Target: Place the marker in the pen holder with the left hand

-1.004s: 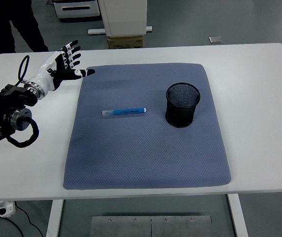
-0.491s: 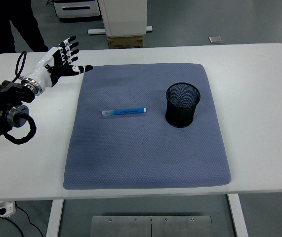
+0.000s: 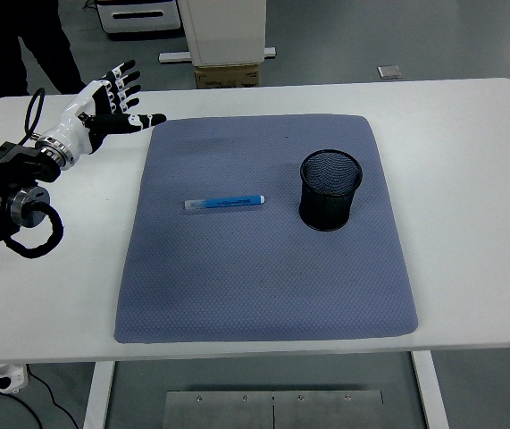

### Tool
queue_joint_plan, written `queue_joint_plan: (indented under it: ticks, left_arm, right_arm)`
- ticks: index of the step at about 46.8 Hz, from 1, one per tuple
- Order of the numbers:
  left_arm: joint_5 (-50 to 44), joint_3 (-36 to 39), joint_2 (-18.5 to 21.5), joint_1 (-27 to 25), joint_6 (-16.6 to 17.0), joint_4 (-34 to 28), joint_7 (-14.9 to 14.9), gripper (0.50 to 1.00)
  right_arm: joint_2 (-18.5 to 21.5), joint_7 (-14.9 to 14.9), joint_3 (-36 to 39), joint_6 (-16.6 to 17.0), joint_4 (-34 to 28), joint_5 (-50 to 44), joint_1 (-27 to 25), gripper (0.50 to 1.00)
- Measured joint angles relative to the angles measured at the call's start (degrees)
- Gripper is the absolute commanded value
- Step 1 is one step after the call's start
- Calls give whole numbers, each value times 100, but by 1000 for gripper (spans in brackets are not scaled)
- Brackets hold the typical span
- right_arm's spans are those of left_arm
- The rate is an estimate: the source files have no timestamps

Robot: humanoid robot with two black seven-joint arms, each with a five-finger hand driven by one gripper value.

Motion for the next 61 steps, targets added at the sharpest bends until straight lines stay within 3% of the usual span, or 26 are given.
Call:
queue_joint_plan:
  ticks: [61]
  left_arm:
    - [374,148,120,-180,47,-55,1,1000]
  right_arm:
    - [0,0,-1,0,0,2,0,1000]
